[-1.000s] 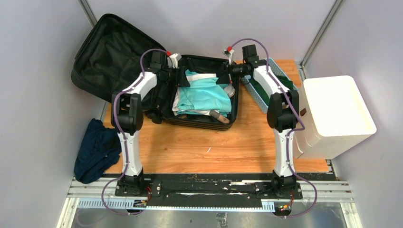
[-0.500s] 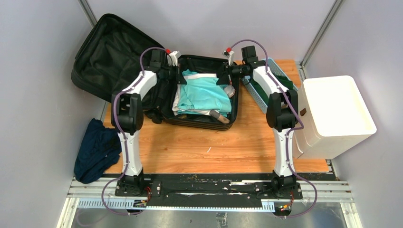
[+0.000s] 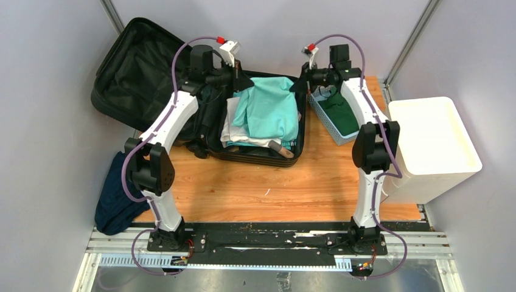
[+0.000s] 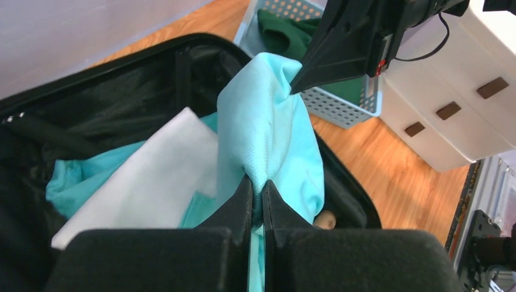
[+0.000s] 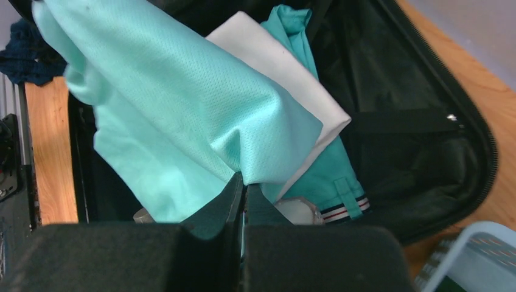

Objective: Open, take out, and arrange the luggage
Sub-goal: Pick up the clothes from the luggage.

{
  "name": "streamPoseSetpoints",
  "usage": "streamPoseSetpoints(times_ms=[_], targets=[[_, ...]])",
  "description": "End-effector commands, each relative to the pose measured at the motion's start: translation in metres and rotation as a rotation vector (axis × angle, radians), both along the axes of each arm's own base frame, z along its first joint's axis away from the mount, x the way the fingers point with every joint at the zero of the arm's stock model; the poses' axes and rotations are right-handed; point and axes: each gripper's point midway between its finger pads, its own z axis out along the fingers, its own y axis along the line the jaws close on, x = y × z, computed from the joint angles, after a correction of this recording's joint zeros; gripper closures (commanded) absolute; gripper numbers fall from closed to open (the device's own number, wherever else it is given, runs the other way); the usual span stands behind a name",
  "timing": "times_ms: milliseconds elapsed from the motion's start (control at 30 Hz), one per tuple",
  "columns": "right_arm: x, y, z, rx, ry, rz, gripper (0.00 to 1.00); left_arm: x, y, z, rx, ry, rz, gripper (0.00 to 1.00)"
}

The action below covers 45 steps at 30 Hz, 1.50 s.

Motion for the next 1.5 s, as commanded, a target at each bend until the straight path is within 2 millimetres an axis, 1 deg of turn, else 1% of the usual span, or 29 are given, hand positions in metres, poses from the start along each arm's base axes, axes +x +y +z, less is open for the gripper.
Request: streamPoseSetpoints(times_ms=[0, 100, 233, 333, 467, 533, 600, 733, 800, 867, 933, 1000, 1100, 1200, 1267, 1333, 1400, 1467], targets=[[-0.004, -0.017, 0.051, 0.060, -0.060, -0.011, 1.00, -0.003, -0.018, 0.032, -0.050, -0.074, -0.026, 1.00], [-0.009, -0.025, 0.067, 0.085, -0.066, -0.016, 1.00, -0.008, -0.038, 0.055, -0.077, -0.122, -0.050, 1.00], [-0.015, -0.038, 0.084, 0.103, -0.080, -0.028, 1.00, -0.015, -0.068, 0.080, -0.115, -0.167, -0.089, 1.00], [-0.018, -0.048, 0.094, 0.111, -0.093, -0.039, 1.00, -0.017, -0.082, 0.097, -0.149, -0.194, -0.104, 1.00], [-0.021, -0.060, 0.106, 0.126, -0.106, -0.052, 1.00, -0.019, -0.094, 0.116, -0.189, -0.220, -0.114, 1.00], [-0.023, -0.062, 0.110, 0.134, -0.107, -0.047, 1.00, -0.018, -0.096, 0.118, -0.197, -0.226, -0.112, 1.00], [-0.024, -0.061, 0.108, 0.138, -0.099, -0.042, 1.00, -0.016, -0.096, 0.113, -0.189, -0.217, -0.104, 1.00], [-0.027, -0.059, 0.090, 0.149, -0.046, -0.029, 1.00, -0.013, -0.094, 0.098, -0.151, -0.200, -0.088, 1.00], [-0.027, -0.060, 0.081, 0.144, -0.029, -0.033, 1.00, -0.011, -0.092, 0.089, -0.140, -0.186, -0.083, 1.00], [-0.025, -0.058, 0.069, 0.136, -0.006, -0.040, 1.00, -0.005, -0.088, 0.077, -0.133, -0.156, -0.066, 1.00], [-0.021, -0.053, 0.055, 0.119, 0.018, -0.048, 1.00, 0.005, -0.078, 0.058, -0.147, -0.092, -0.031, 1.00], [-0.015, -0.045, 0.040, 0.095, 0.036, -0.055, 1.00, 0.021, -0.059, 0.038, -0.177, -0.015, 0.033, 1.00], [-0.002, -0.035, 0.019, 0.046, 0.047, -0.081, 1.00, 0.038, -0.038, 0.001, -0.181, 0.081, 0.096, 1.00], [0.011, -0.025, 0.001, -0.001, 0.074, -0.095, 1.00, 0.047, -0.027, -0.044, -0.164, 0.200, 0.135, 1.00], [0.015, -0.016, -0.015, -0.040, 0.095, -0.095, 1.00, 0.049, -0.021, -0.073, -0.137, 0.274, 0.165, 1.00], [0.019, -0.011, -0.030, -0.085, 0.105, -0.104, 1.00, 0.049, -0.014, -0.098, -0.114, 0.346, 0.197, 1.00], [0.021, -0.008, -0.043, -0.136, 0.104, -0.114, 0.99, 0.047, -0.008, -0.119, -0.094, 0.411, 0.224, 1.00], [0.022, -0.008, -0.054, -0.188, 0.098, -0.127, 0.99, 0.044, -0.002, -0.136, -0.074, 0.463, 0.248, 1.00]])
